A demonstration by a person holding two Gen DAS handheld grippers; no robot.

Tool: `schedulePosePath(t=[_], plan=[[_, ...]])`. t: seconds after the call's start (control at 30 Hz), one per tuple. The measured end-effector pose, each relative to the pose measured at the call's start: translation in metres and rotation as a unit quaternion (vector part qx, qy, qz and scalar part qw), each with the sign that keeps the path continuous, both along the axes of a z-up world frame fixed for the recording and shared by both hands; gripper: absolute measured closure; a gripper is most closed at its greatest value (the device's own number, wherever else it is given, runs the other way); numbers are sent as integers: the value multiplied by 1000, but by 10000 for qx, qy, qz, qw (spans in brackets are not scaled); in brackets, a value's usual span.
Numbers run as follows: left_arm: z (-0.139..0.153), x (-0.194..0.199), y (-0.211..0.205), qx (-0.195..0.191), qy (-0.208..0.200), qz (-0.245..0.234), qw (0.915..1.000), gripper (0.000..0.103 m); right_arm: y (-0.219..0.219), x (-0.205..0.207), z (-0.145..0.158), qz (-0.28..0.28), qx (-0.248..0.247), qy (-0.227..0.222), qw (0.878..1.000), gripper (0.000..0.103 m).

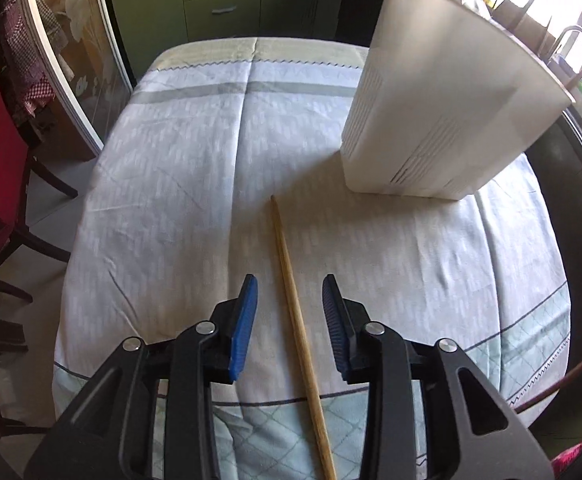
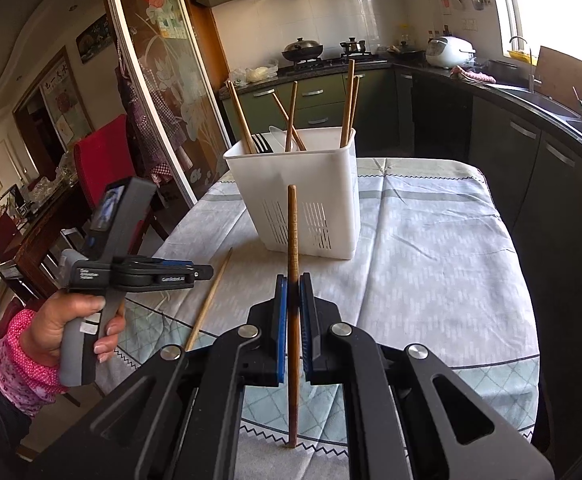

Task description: Organize utensils

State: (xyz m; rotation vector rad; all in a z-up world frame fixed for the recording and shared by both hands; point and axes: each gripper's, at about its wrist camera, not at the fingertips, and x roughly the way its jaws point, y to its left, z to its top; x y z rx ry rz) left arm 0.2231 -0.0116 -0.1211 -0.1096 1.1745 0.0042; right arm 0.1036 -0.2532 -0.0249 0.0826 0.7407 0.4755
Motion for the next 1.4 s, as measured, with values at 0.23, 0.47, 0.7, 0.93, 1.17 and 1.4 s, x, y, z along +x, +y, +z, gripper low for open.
schedulePosePath(t=[0.23,0.47,0.7,0.93,1.17,1.4], plan=[[-20,19,-6,180,324,124,9992,71,-10,2,-2,-12,125,27,9999,96],[-19,19,-18,422,294,-3,9987,96,-16,1,-2,-10,225,41,9997,96],[13,-6,-15,150,-244,-88,9996,97,-23,-2,3,-71,273,-17,9996,96],[75,-69,-15,144,-1571,-314,9870,97,-22,-8,10,-91,289,-109,9995,96],[99,-111,-12,70,-2224,-357,9743,97,-13,-14,14,-3,211,-154,9997,96],[101,-127,-6,34,-2596,-360,9650,97,-12,-18,16,9,176,-187,9997,96]])
